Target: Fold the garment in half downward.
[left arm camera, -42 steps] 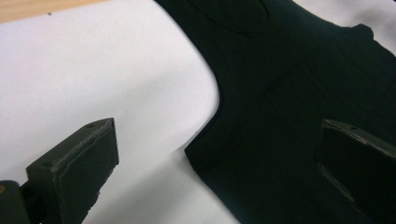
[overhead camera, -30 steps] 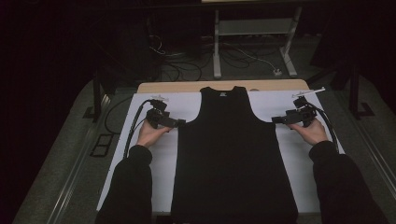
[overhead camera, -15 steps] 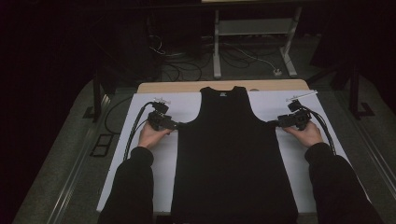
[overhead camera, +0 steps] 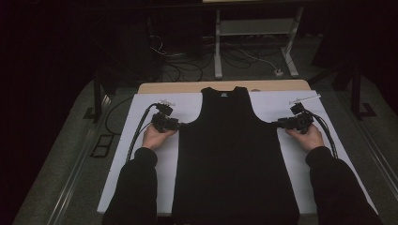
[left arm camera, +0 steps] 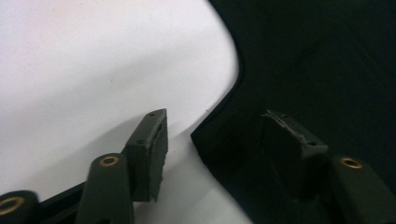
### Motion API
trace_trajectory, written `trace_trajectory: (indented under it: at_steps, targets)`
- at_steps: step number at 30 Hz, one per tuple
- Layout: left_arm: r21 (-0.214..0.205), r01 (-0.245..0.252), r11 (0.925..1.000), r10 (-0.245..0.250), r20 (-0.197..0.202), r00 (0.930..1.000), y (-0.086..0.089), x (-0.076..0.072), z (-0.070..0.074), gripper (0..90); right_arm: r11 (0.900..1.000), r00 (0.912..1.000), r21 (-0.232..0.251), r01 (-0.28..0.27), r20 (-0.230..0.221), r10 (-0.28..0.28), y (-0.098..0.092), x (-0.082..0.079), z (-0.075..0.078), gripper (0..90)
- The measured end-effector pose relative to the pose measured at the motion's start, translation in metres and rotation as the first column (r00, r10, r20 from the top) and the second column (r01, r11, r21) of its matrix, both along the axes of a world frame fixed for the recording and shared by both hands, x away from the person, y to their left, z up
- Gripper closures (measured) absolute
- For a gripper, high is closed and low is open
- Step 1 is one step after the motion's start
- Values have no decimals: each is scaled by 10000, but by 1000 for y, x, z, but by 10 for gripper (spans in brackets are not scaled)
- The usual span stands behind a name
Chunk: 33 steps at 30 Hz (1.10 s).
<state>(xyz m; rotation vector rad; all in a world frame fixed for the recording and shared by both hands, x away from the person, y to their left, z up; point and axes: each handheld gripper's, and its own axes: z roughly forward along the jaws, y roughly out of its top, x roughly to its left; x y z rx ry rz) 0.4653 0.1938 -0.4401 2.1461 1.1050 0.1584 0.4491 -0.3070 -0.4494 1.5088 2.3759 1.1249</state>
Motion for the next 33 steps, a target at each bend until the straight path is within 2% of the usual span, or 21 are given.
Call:
trace_trajectory:
  at_steps: [2, 8, 11, 13, 17, 18, 20, 22, 24, 28, 31, 33]
  targets:
    - [38, 28, 10000, -28, 46, 10000, -1, -1, 0, 494, 10000, 10000, 16, 19, 69, -20, -1, -1, 0, 547]
    - [27, 245, 9997, -246, 151, 9996, -4, -2, -1, 569, 10000, 9997, -9, -40, 251, 40, 1, -1, 1, 561]
    - [-88, -4, 10000, 8, 442, 9990, -5, -4, -2, 618, 9999, 9996, -101, 4, 277, -2, 4, -2, 1, 577]
    - [-164, -142, 9998, 150, 449, 9989, -4, -4, -4, 642, 9998, 9997, -183, 19, 259, -14, 5, -1, -1, 590]
    - [-256, -237, 9994, 247, 404, 9989, 0, -5, -6, 695, 9997, 9996, -253, 75, 292, -68, 7, -1, -1, 657]
    - [-217, -232, 9995, 241, 422, 9988, 0, -5, -6, 727, 9996, 9995, -277, 53, 302, -44, 10, -1, -1, 705]
    - [-251, -229, 9994, 240, 444, 9987, -1, -5, -5, 740, 9993, 9993, -368, 68, 366, -55, 11, -1, -1, 722]
    - [-274, -214, 9994, 228, 495, 9985, -2, -6, -5, 795, 9991, 9992, -416, -43, 406, 60, 16, -2, -2, 807]
    - [-296, -237, 9993, 253, 535, 9982, -3, -6, -4, 822, 9992, 9993, -401, -50, 375, 65, 17, -2, -1, 818]
    - [-506, -239, 9984, 260, 402, 9989, -2, -6, -3, 868, 9996, 9996, -283, 0, 276, 7, 16, -2, -1, 837]
    - [-839, -222, 9962, 226, 32, 9997, 2, -5, -2, 872, 10000, 9998, -57, -16, 221, 17, 13, -3, 0, 839]
    - [-1084, -339, 9935, 337, -40, 9994, 5, -5, -1, 875, 10000, 9998, 55, -50, 193, 49, 12, -3, 1, 840]
